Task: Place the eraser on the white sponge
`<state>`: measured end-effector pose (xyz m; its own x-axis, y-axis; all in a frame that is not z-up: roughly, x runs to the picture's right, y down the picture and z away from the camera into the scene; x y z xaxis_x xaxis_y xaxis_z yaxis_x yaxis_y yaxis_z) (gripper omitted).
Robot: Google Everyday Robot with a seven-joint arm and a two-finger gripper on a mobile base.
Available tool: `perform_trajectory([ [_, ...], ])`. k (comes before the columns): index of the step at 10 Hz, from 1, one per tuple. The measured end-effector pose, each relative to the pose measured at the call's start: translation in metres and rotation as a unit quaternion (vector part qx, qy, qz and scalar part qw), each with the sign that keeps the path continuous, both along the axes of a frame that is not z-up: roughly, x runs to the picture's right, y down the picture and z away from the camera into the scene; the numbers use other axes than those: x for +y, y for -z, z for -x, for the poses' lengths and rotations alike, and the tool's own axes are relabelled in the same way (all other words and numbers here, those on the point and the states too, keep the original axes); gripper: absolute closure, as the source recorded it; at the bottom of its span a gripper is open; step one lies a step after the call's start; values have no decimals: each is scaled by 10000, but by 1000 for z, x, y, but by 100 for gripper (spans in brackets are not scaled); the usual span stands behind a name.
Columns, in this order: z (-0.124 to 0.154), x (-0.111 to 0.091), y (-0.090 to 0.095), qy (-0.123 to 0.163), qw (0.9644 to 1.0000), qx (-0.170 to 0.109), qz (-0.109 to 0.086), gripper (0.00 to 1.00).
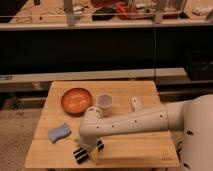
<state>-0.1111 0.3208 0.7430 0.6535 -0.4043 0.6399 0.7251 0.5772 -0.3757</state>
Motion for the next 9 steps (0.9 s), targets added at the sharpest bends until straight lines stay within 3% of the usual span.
perform_trajectory([
  [9,10,-3,-3,-24,9999,-62,147,20],
])
